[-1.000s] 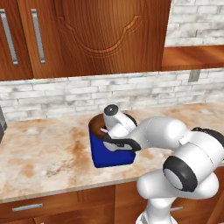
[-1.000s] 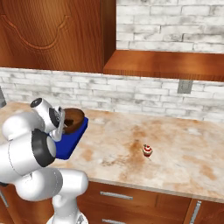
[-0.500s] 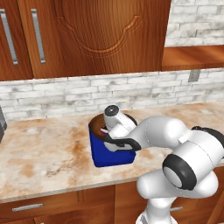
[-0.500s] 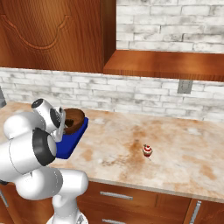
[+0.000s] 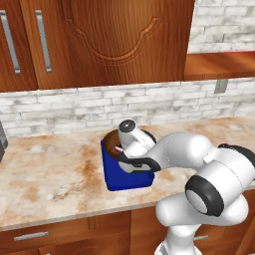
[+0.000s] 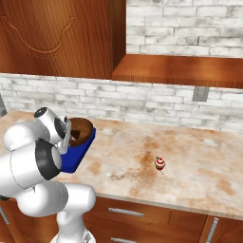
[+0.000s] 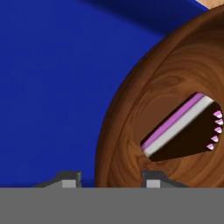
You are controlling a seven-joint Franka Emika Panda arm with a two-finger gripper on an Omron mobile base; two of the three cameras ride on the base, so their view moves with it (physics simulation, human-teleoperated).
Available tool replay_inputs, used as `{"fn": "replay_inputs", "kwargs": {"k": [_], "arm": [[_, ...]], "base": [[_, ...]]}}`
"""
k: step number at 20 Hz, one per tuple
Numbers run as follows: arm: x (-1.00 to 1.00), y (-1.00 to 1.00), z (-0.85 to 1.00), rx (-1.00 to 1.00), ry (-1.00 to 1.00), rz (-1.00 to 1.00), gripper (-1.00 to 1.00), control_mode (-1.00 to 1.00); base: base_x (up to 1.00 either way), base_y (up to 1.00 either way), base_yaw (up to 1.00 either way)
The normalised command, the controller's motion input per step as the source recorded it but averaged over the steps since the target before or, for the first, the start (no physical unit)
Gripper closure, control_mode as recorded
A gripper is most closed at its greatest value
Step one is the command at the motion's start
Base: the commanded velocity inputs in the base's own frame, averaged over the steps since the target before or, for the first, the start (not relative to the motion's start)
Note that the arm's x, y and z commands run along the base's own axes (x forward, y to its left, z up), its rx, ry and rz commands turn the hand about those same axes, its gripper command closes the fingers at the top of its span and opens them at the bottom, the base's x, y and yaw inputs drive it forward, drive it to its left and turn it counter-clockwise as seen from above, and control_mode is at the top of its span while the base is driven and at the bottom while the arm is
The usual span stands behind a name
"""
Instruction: Place the bowl with cake and the cupcake onto the tray.
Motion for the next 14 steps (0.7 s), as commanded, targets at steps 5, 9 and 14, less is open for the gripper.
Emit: {"fn": "replay_inputs", "kwargs": {"k": [5,9,14], "arm": [[0.00,-0.03,0.03,0.00,0.01,0.00,-1.00,-1.00],[0.00,-0.01,0.23,0.00,0.00,0.00,-1.00,-1.00],[0.00,0.00,0.36,0.00,0.00,-0.01,-1.00,-1.00]], "base": [[0.00,0.00,0.00],[0.00,0.00,0.00],[0.00,0.00,0.00]]}}
